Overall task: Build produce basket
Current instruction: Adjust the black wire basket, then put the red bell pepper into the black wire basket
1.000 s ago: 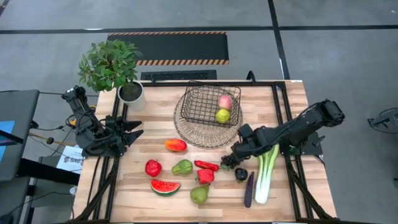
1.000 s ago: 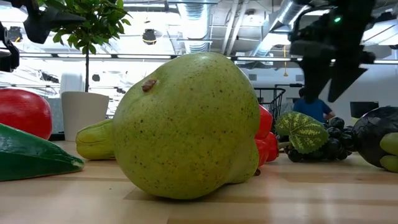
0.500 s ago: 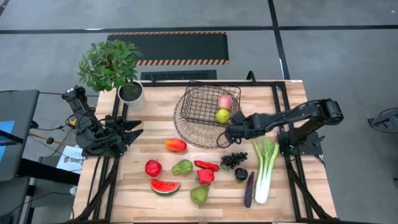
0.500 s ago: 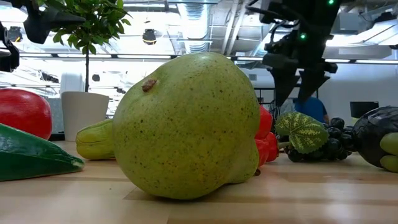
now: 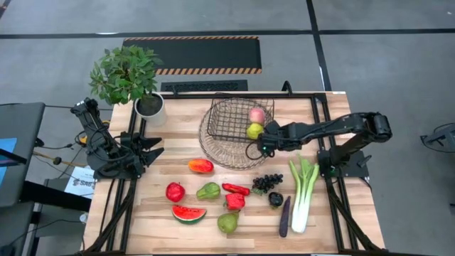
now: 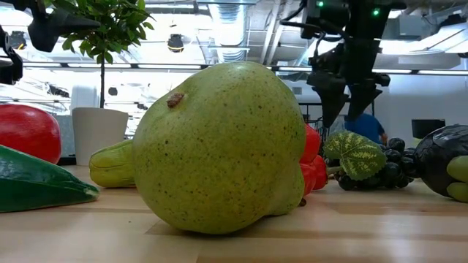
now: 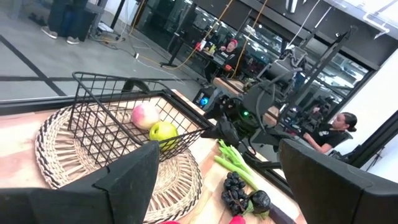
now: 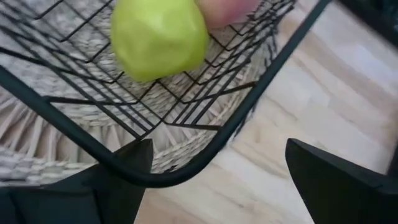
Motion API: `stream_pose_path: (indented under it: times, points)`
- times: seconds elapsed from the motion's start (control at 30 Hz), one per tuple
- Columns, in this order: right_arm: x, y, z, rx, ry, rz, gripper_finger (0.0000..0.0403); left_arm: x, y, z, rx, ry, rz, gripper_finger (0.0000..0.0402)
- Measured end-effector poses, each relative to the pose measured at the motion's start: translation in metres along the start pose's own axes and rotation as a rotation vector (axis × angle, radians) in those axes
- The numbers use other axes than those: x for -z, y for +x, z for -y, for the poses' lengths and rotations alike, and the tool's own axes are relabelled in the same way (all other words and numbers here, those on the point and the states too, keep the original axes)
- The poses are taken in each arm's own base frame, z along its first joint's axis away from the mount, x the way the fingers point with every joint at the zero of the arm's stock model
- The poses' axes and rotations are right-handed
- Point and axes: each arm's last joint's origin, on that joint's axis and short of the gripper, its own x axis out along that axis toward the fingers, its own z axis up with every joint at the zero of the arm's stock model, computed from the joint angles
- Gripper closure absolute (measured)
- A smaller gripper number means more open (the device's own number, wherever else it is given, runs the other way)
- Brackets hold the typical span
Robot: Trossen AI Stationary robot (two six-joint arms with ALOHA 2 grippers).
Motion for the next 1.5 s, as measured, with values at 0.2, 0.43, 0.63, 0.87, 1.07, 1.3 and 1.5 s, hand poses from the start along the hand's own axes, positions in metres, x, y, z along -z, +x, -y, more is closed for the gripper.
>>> stream_pose_path:
  times: [0.2, 0.43, 0.63, 0.87, 1.07, 1.3, 1.5]
  points:
    - [-0.007, 0.005, 0.006, 0.032, -0.02, 0.01, 0.002, 0.0, 0.0, 0.0, 0.0, -0.002, 0.0, 0.0086]
    - [-0.011, 0.008, 0.011, 0.042, -0.066, 0.001, 0.002, 0.0, 0.0, 0.0, 0.0, -0.004, 0.0, 0.0086]
    - [-0.012, 0.008, 0.012, 0.045, -0.091, 0.002, 0.002, 0.0, 0.0, 0.0, 0.0, -0.004, 0.0, 0.0086]
    - [-0.011, 0.002, 0.009, 0.008, -0.1, -0.01, 0.002, 0.0, 0.0, 0.0, 0.0, -0.005, 0.0, 0.0086]
    - [-0.011, -0.031, 0.003, -0.116, -0.136, -0.028, 0.002, 0.0, 0.0, 0.0, 0.0, -0.006, 0.0, 0.0086]
    - [-0.003, -0.064, 0.008, -0.202, -0.102, 0.027, 0.002, 0.0, 0.0, 0.0, 0.0, -0.007, 0.0, 0.0086]
    - [0.017, -0.093, -0.01, -0.402, -0.132, 0.079, 0.002, 0.001, 0.0, 0.001, 0.031, -0.017, -0.026, 0.0086]
